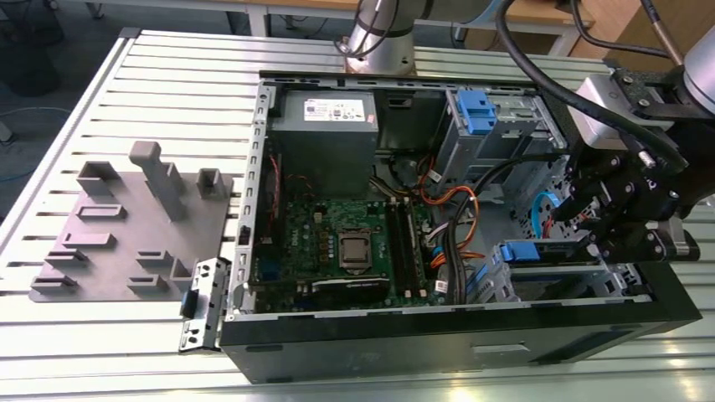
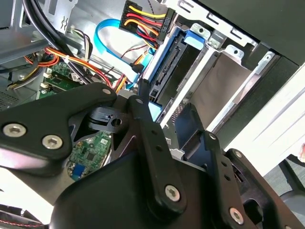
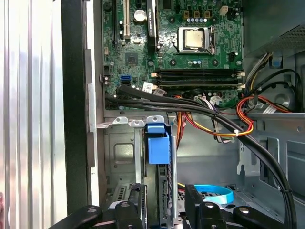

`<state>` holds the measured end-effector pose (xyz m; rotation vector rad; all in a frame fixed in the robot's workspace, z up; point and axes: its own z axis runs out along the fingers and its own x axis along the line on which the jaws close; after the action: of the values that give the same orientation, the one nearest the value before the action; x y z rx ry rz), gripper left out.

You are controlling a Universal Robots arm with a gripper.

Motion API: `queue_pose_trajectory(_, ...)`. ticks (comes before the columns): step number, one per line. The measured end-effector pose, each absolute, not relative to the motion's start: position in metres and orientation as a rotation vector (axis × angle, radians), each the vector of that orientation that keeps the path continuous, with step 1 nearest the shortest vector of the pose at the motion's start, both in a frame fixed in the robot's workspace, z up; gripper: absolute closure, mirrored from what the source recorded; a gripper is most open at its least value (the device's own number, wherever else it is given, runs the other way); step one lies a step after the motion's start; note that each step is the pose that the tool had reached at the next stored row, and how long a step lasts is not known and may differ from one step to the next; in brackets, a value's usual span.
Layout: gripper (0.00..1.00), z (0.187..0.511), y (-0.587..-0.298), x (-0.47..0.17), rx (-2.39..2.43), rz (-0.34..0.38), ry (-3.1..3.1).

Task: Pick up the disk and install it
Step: 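Insert the first disk wire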

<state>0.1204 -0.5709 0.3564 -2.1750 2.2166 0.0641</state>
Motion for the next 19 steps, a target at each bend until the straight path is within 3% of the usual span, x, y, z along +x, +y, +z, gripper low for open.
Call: queue_pose_trajectory(19,0.51,0.362,-0.558,0.120,-2.175,0.065,2.216)
